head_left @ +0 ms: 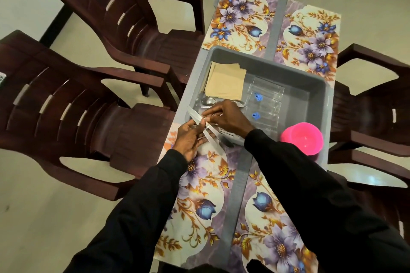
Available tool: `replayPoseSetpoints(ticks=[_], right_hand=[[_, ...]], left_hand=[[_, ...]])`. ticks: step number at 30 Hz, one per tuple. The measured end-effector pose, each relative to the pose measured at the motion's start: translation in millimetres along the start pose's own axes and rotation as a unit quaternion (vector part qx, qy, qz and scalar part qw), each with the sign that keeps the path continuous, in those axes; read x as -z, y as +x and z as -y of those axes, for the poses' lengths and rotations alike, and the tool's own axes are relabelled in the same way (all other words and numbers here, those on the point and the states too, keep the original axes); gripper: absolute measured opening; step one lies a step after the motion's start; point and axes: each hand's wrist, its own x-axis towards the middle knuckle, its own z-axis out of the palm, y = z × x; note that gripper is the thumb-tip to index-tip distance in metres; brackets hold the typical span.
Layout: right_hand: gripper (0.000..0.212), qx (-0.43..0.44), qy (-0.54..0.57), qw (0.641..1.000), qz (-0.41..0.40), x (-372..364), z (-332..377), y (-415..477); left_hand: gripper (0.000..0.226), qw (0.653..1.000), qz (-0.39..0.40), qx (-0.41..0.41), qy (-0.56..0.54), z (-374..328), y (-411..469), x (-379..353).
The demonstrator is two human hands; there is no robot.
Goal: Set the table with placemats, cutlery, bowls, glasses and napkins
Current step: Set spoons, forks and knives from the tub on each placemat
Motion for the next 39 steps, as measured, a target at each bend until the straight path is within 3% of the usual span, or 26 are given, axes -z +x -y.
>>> replayPoseSetpoints(ticks=[2, 5, 8, 10, 12, 16, 20, 24, 29, 39], right_hand=[[0.01, -0.024, 0.011, 0.999, -0.045, 3.3, -5.7, 0.7], [0.013, -0.055, -0.069, 0.988, -0.124, 4.4, -31.2, 11.3], [0.023, -0.094, -0.165, 0.978, -0.086, -7.8, -59.5, 19.8], [0.017, -0.101, -0.221, 0.969, -0.031, -22.0, -69.2, 20.4], [0.009, -0.1, -0.254, 0.962, -0.027, -34.5, -73.7, 20.2], [0.013, -0.099, -0.248, 0.961, -0.068, -45.3, -73.5, 29.3], [0.015, -0.108, -0.25, 0.961, -0.056, -45.2, -69.5, 41.5], [0.024, -0.121, -0.212, 0.968, -0.061, -46.4, -84.2, 45.1], [0.004, -0.131, -0.18, 0.974, -0.041, -45.3, -73.5, 35.6], [0.012, -0.102, -0.131, 0.986, -0.004, -45.9, -77.6, 35.5]], left_hand=[[0.034, 1.0, -0.004, 0.001, -0.01, 0.8, 0.7, 5.5], [0.033, 1.0, -0.013, 0.003, -0.024, 1.5, -2.8, 16.0], [0.03, 0.999, -0.027, -0.006, -0.025, 4.1, -5.8, 29.1], [0.029, 0.999, -0.038, -0.007, -0.031, 5.8, -6.5, 36.4], [0.033, 0.998, -0.045, -0.002, -0.042, 7.5, -6.1, 42.1], [0.045, 0.998, -0.034, 0.007, -0.057, 11.7, -6.8, 50.1], [0.022, 0.998, -0.032, 0.018, -0.041, 14.7, -9.2, 53.2], [0.028, 0.999, -0.033, 0.016, -0.027, 14.9, -10.3, 56.4], [0.032, 0.998, -0.045, 0.018, -0.027, 13.4, -8.6, 56.4], [0.034, 0.998, -0.047, 0.024, -0.019, 13.9, -10.9, 52.2]])
